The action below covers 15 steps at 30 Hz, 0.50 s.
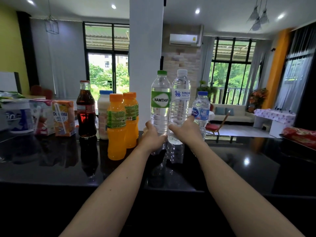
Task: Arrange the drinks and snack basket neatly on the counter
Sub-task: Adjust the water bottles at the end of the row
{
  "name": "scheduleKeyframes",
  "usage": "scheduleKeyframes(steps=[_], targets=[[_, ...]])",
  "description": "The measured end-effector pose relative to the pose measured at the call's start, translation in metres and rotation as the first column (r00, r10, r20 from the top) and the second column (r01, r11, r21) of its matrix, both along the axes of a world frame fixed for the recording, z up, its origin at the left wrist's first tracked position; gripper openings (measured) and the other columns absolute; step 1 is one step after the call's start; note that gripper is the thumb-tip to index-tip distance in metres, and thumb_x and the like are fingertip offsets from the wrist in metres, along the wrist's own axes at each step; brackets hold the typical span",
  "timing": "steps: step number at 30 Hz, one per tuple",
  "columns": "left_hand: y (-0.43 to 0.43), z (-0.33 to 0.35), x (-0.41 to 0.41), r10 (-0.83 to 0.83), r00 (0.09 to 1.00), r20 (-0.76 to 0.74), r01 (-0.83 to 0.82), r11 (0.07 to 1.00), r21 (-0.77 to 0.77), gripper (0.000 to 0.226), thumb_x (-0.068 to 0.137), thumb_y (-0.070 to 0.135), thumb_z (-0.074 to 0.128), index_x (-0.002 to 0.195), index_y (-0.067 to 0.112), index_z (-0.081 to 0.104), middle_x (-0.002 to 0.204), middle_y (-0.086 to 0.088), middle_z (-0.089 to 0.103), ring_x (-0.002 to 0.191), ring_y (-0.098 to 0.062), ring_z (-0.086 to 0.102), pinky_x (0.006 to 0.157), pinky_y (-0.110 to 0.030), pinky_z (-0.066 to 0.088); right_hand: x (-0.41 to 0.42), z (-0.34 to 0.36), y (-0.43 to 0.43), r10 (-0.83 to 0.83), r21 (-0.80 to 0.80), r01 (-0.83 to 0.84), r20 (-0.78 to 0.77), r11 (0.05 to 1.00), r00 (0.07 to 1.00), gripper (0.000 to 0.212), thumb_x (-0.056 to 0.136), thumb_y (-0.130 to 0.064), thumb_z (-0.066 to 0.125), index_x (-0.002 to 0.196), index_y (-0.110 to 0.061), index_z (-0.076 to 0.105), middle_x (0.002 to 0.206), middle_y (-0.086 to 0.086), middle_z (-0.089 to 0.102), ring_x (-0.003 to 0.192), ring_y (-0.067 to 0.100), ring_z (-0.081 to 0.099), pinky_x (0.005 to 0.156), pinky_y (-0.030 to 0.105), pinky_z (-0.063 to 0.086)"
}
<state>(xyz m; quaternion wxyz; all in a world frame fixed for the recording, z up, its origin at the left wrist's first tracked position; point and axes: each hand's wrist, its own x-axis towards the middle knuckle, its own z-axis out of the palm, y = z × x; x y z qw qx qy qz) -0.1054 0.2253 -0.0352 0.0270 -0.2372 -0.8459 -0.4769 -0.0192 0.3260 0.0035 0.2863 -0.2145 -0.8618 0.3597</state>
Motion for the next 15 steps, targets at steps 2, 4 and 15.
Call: scheduleKeyframes(steps=[2,4,15], targets=[[0.0003,-0.0026,-0.0019,0.026,0.999,-0.042,-0.026,1.000,-0.004,0.078,0.081,0.033,0.070,0.137,0.018,0.018,0.131,-0.012,0.049,0.113,-0.029,0.054,0.092,-0.043,0.050,0.0000,0.0001,0.0001,0.014,-0.042,-0.014,-0.015,0.999,1.000,0.082,0.085,-0.038,0.064,0.141,-0.002,0.017,0.133,0.014,0.052,0.096,0.025,0.053,0.075,0.029,0.037],[0.0008,-0.0030,-0.0038,0.044,0.997,-0.056,-0.045,0.999,-0.001,0.078,0.079,0.034,0.073,0.133,0.018,0.020,0.130,-0.013,0.049,0.112,-0.029,0.055,0.092,-0.045,0.050,0.0002,0.0004,-0.0009,0.036,-0.055,-0.037,-0.015,0.998,0.999,0.081,0.087,-0.036,0.062,0.142,-0.003,0.013,0.134,0.012,0.052,0.096,0.025,0.052,0.075,0.028,0.036],[0.0039,0.0044,-0.0008,0.018,0.998,0.052,-0.023,0.994,0.103,0.066,0.090,0.035,0.051,0.143,0.018,0.015,0.134,-0.015,0.046,0.112,-0.031,0.051,0.089,-0.043,0.047,0.0032,0.0015,0.0000,-0.024,0.062,0.024,-0.008,0.998,1.000,0.084,0.079,-0.049,0.072,0.137,-0.003,0.032,0.130,0.010,0.057,0.116,0.028,0.055,0.076,0.030,0.039]])
